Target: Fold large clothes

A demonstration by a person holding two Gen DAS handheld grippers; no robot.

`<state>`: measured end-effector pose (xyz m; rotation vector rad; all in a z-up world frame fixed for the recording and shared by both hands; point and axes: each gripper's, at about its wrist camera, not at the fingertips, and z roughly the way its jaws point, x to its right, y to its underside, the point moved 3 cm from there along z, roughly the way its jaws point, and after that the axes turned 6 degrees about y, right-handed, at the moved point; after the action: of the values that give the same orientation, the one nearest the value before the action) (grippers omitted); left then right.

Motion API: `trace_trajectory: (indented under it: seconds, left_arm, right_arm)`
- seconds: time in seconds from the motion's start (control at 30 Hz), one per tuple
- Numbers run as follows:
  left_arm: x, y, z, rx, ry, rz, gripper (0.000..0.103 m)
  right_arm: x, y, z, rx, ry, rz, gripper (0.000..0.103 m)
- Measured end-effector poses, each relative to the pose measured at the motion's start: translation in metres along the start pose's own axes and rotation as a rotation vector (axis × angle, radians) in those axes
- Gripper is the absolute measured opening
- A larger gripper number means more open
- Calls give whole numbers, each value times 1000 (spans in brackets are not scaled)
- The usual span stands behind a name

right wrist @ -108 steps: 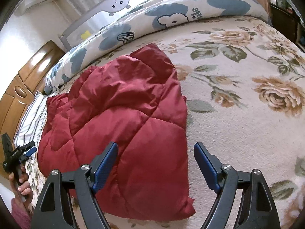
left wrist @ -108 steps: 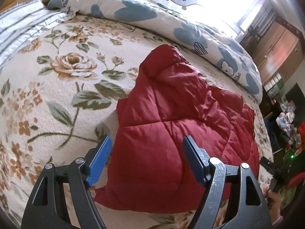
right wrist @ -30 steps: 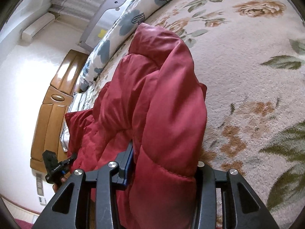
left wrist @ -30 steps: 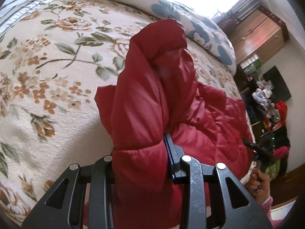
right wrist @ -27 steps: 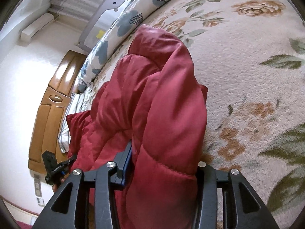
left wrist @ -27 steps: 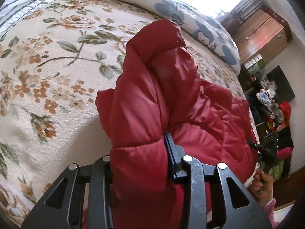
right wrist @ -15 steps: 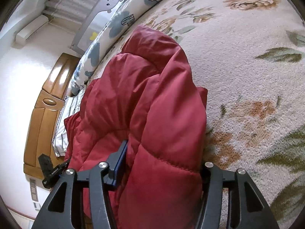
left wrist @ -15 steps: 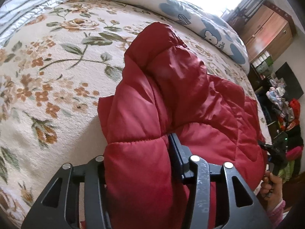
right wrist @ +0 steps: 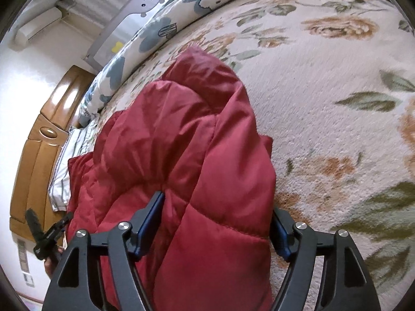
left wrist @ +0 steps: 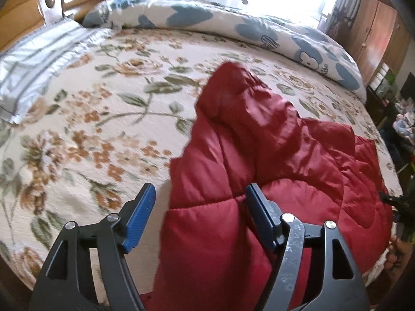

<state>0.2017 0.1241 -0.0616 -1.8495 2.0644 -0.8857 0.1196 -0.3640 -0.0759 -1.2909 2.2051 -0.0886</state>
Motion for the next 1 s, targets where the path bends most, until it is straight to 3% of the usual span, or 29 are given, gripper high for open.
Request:
trace_trajectory:
  seconds: [0.27,0.57,0.8,1.0]
  left_arm:
    - [-1,-9,-21,42,16,-1,73]
    - [47,-2,-25,20,74,107,73]
    - [91,10,-16,-30,143,178,73]
    - [113,11,-7,-65,179,205,73]
  right_arm:
    - [-7,-8,-30,119,71,-37,76]
    - [-57,0,-51,216,117,-201,77]
    - [-112,18,-31,149,55,-365,77]
    - [-129,25,-9,89,72,-412,77]
